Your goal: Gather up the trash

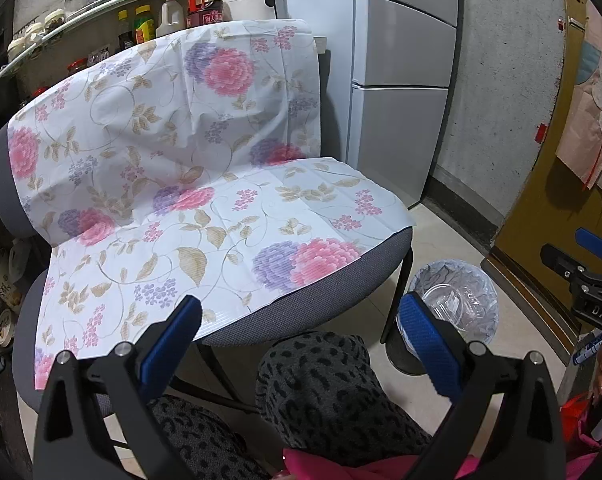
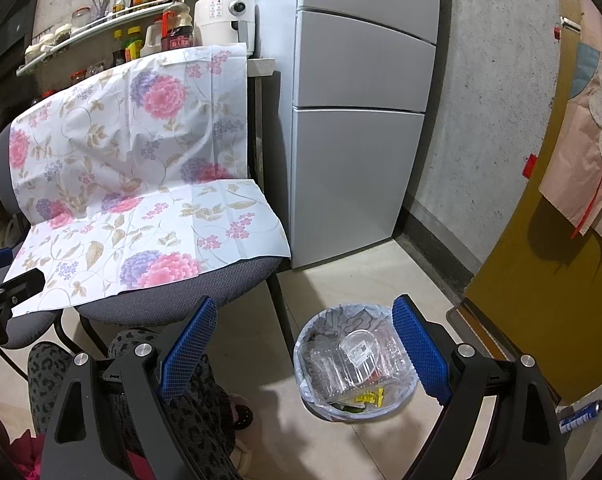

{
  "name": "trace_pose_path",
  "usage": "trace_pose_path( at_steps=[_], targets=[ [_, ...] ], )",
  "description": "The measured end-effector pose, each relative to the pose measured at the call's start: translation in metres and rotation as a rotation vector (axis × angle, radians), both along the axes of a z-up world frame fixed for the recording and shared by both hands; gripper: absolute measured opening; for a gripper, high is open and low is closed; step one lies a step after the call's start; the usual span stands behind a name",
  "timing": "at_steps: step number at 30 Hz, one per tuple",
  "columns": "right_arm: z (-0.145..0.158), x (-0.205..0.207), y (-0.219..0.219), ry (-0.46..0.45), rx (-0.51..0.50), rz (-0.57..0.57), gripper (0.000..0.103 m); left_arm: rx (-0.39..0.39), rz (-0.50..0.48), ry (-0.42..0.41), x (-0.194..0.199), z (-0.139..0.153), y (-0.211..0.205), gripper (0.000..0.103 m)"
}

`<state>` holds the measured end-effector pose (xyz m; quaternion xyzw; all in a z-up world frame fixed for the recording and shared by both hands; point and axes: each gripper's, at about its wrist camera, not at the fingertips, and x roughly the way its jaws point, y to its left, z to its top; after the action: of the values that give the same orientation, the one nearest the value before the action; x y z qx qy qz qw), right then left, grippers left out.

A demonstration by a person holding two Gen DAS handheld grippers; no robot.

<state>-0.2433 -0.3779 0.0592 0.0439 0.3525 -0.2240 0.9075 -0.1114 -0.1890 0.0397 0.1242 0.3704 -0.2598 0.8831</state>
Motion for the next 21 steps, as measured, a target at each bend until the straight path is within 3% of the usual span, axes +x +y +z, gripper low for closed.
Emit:
trace_pose_path(
  at_steps=[14, 21],
  targets=[
    [0.0, 0.0, -0.002, 0.0, 0.0, 0.001, 0.089, 0.005, 0.014, -0.026, -0.003, 0.001, 0.0, 0.096],
    [-0.009, 0.004, -0.006, 0.015, 0.011, -0.002, 0.089, -0.015, 0.017, 0.05, 0.012, -0.013, 0.002, 0.096]
  ],
)
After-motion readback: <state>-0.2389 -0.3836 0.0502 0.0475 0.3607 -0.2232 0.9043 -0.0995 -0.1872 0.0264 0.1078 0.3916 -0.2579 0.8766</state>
